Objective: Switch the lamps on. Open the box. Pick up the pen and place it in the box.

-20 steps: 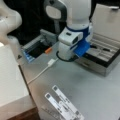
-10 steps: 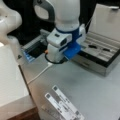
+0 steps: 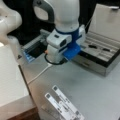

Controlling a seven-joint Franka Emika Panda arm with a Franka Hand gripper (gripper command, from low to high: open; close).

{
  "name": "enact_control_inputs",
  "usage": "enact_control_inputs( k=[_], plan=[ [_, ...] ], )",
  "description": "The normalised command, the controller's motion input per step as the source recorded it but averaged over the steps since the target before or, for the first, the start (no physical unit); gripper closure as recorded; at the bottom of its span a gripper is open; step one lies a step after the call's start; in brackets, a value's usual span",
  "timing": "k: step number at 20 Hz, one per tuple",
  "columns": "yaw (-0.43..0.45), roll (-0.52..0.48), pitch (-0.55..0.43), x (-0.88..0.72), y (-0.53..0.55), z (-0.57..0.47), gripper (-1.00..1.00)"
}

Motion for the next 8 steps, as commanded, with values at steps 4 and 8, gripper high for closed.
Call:
enact_control_inputs(
  k=[4, 8],
  plan=[
    [-0.035, 0.088, -0.125, -0.03, -0.02, -0.08, -1.00],
    [-0.027, 0.055, -0.127, -0.03, -0.02, -0.11, -1.00]
  ],
)
